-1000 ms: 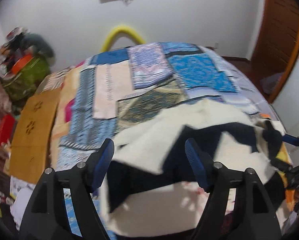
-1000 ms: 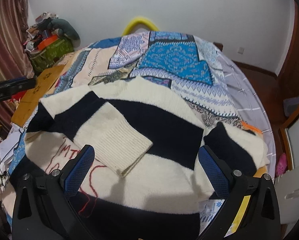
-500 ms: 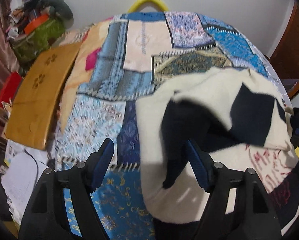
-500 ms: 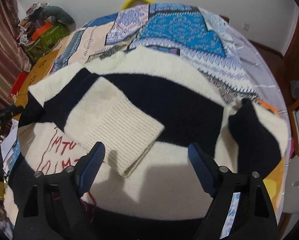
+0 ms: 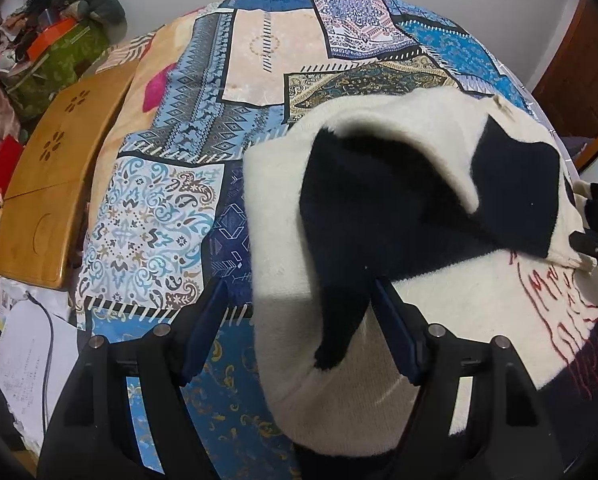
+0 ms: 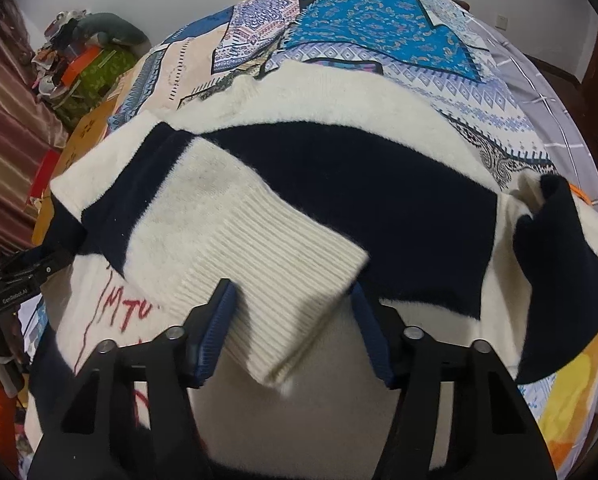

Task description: Fold small clothes

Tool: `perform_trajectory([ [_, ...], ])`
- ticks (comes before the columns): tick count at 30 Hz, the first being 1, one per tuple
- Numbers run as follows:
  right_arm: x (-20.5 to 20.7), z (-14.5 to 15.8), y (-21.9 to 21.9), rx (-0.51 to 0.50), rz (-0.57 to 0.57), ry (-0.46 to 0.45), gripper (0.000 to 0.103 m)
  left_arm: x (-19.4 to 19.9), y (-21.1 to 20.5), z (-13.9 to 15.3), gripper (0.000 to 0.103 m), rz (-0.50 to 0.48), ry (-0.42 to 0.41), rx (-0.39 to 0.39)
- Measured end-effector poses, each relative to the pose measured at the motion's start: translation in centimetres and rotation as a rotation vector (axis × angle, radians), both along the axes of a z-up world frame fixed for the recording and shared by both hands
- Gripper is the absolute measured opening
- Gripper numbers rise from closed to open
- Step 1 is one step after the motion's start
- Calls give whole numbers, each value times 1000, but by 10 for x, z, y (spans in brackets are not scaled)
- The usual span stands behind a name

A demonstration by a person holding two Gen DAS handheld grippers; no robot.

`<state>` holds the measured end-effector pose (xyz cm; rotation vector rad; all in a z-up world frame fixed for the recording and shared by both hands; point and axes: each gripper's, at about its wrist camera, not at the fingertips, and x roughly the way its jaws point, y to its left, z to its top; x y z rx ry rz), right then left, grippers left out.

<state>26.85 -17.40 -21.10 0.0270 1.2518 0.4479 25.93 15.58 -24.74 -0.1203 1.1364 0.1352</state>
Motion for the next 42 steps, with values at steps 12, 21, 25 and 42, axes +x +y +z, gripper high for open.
perform_trajectory([
  [12, 1, 24, 1, 51, 20, -89, 6, 1, 3, -2, 73, 23, 6, 3],
  [21, 4, 79, -16, 109, 0, -225, 6, -1, 5, 3, 73, 57, 0, 49],
  [25, 8, 94, -35, 110, -43, -262, 6, -4, 9, 7, 73, 81, -8, 66],
  [42, 21, 57, -92, 19, -157, -181, 6, -23, 3, 12, 73, 67, -3, 132],
])
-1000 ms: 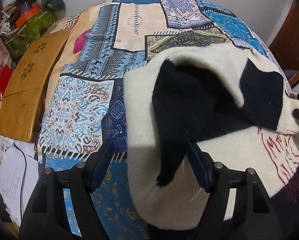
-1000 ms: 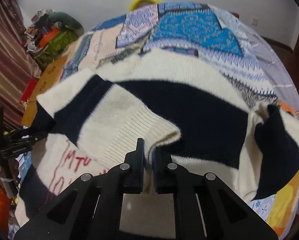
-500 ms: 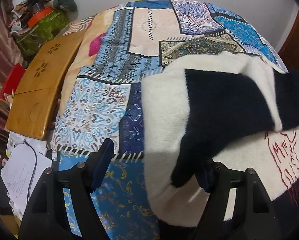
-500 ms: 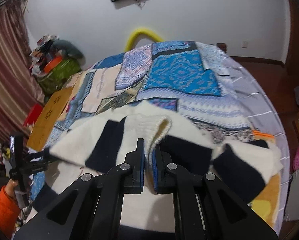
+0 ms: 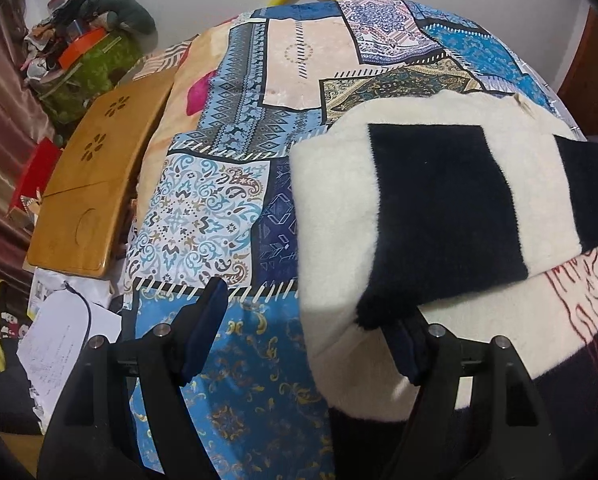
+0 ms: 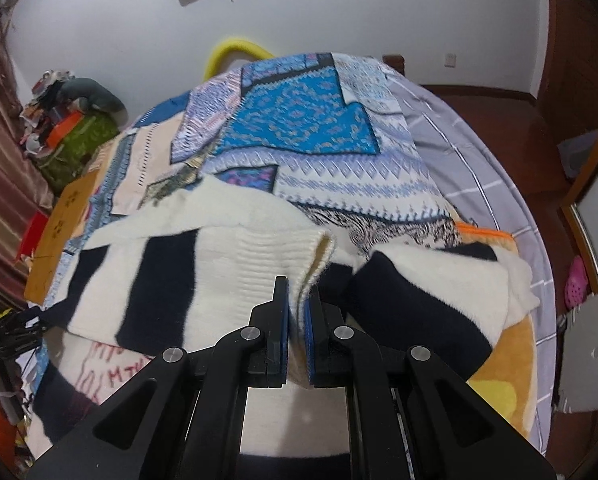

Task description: Fold small clothes

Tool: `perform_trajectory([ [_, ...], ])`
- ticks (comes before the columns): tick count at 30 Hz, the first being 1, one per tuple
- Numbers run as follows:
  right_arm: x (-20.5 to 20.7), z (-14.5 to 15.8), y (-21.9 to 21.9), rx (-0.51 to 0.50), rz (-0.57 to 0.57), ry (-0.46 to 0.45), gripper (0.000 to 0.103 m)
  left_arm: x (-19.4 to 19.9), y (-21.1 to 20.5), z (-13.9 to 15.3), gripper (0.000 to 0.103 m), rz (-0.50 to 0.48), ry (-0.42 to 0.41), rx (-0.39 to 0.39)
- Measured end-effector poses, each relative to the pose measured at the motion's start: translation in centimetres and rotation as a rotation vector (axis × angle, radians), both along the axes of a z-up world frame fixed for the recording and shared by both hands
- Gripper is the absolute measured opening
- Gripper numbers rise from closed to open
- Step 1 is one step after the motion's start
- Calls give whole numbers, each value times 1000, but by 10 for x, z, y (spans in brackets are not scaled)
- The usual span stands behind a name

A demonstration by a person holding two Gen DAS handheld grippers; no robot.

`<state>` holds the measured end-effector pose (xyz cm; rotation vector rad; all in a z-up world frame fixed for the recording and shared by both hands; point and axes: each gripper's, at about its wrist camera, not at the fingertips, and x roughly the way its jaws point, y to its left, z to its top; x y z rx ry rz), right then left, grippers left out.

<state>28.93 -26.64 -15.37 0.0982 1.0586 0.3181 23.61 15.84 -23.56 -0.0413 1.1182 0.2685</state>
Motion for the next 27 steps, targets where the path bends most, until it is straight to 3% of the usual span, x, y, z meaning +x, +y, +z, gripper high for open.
perform_trajectory([
  [11, 3, -33, -2, -67, -17, 67, 6, -13, 0, 5, 73, 3, 2, -6],
  [18, 1, -21, 2, -98, -7, 46, 8, -21, -3, 30, 73, -2, -44, -11],
  [20, -3, -10, 1, -106, 5, 24, 13, -23, -6, 39, 73, -9, -66, -1],
  [22, -6, 0, 1, -112, 15, -7, 29, -24, -10, 49, 73, -21, -88, 18],
  [24, -10, 13, 1, -125, 20, -54, 38, -23, -16, 59, 73, -32, -111, 27],
  [27, -16, 32, -2, -136, 33, -110, 43, -18, -22, 69, 74, -42, -131, 27],
])
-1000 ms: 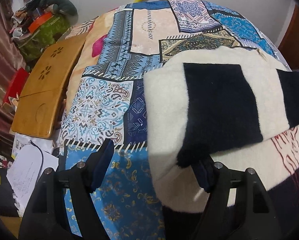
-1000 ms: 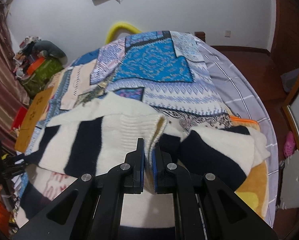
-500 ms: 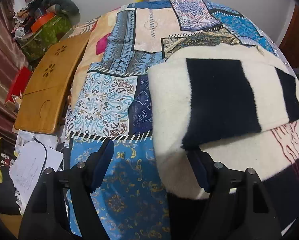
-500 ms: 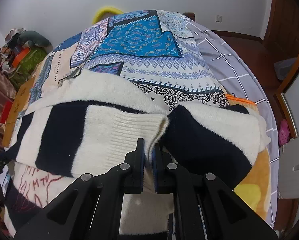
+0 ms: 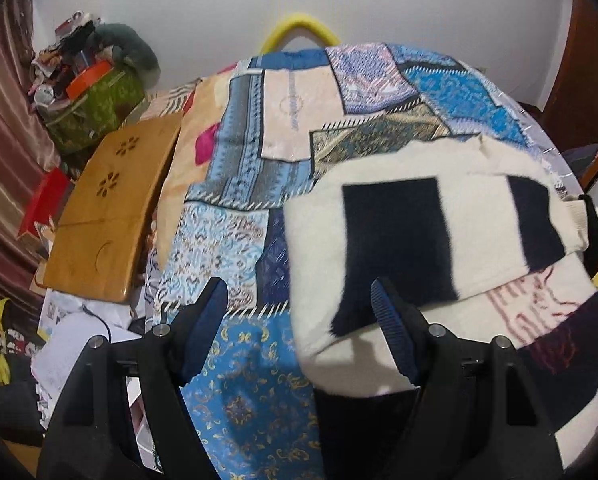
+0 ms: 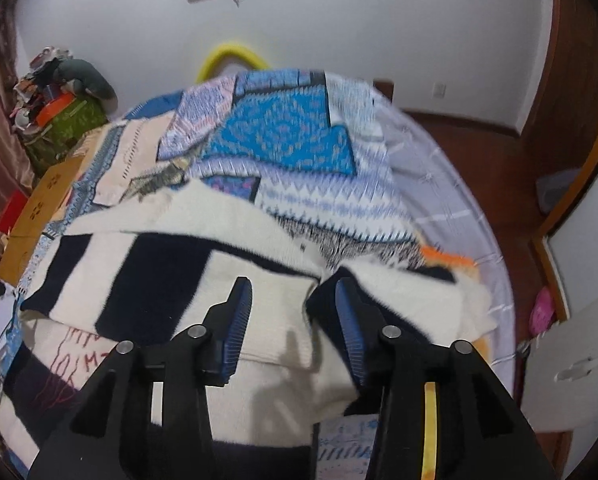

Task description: Fold small clothes

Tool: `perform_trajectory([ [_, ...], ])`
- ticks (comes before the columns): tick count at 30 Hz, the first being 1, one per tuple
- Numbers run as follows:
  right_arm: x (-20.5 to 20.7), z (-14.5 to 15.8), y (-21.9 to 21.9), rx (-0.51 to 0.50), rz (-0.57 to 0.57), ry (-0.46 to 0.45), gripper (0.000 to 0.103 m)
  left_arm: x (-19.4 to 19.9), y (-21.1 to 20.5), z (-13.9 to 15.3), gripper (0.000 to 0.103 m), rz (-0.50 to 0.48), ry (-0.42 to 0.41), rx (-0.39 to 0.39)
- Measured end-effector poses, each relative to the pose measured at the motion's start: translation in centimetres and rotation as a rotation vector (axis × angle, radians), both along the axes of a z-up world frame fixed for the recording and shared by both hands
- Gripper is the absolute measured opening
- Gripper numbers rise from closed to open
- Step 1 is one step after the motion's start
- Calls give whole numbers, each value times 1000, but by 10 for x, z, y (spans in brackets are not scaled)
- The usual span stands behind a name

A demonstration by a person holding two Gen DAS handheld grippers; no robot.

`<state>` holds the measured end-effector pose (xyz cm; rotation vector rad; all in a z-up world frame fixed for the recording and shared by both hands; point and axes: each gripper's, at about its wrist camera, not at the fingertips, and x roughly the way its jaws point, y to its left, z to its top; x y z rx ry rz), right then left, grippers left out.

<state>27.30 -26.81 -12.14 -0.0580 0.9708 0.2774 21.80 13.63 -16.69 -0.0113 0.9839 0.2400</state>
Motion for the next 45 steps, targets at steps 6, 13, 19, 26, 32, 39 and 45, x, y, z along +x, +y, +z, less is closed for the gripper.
perform_trajectory([
  [6, -10, 31, -21, 5, -27, -82, 63, 14, -24, 13, 74, -43, -41, 1],
  [13, -15, 44, -61, 15, -106, -102, 71, 40, -64, 18, 74, -119, -53, -26],
  [19, -7, 27, -104, 40, -198, -47, 71, 64, -94, 10, 74, -164, -30, -42],
  [26, 9, -22, -147, 81, -309, 72, 71, 92, -117, -13, 74, -184, 31, -55],
  [32, 26, -65, -174, 96, -381, 174, 71, 107, -125, -38, 74, -189, 83, -53],
  [39, 42, -107, -197, 172, -469, 278, 71, 116, -124, -63, 74, -178, 142, -63],
  [45, 50, -131, -205, 249, -504, 337, 65, 117, -122, -66, 82, -172, 138, -64],
])
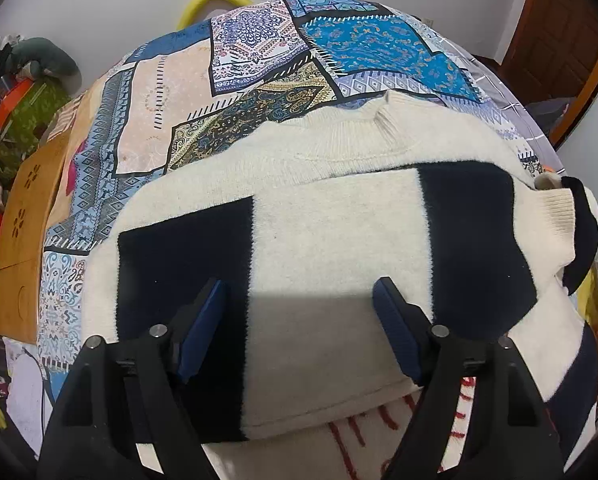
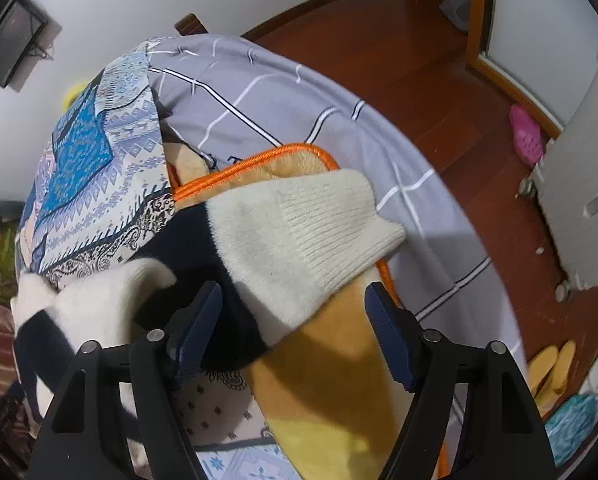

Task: Fold small clothes
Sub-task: 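Grasp the ribbed sleeve cuff with the right tool and lift it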

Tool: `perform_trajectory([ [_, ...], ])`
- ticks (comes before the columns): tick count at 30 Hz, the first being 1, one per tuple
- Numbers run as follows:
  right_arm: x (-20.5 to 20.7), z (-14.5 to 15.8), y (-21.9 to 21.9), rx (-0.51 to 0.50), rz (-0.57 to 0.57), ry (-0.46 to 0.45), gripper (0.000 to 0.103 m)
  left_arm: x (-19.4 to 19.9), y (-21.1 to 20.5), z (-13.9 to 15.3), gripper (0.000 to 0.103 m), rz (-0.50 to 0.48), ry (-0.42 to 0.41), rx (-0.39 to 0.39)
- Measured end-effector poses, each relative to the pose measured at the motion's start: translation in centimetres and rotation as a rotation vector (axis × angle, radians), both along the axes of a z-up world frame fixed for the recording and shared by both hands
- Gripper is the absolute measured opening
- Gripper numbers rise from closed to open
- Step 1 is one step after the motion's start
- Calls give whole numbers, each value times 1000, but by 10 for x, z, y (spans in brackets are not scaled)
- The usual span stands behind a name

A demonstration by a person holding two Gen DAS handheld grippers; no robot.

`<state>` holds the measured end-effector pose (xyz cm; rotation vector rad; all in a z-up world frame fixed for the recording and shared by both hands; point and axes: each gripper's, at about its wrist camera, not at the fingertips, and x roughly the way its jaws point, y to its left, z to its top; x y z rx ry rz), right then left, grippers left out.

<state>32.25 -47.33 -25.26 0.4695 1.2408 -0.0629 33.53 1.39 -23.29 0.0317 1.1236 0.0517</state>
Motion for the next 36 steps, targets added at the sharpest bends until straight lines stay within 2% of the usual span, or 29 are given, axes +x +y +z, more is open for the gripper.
perform_trajectory([
  [3, 3, -9, 3, 25, -4, 15, 60, 0, 0, -1, 85, 4, -10, 13],
  [5, 4, -12, 6, 16, -1, 17, 60, 0, 2, -2, 85, 8, -9, 3],
  [8, 6, -13, 12, -17, 20, 19, 54, -1, 4, -3, 86, 17, -10, -8],
  [10, 7, -12, 14, -22, 40, 19, 43, -1, 5, -3, 87, 19, -10, -9],
  [14, 10, -12, 18, -33, 58, 19, 29, -3, 4, -2, 87, 17, -12, -3],
  [16, 10, -10, 20, -47, 73, 13, 17, -4, 3, -2, 87, 15, -13, 2],
  [18, 10, -8, 20, -46, 77, 6, 13, -5, 3, -1, 87, 12, -14, 7],
  [26, 9, 20, 17, -47, 56, -66, 10, -12, -1, 8, 87, -13, -29, 40],
  [36, 6, 107, 23, -129, 85, -242, 10, -27, -1, 31, 87, -18, -77, 26],
])
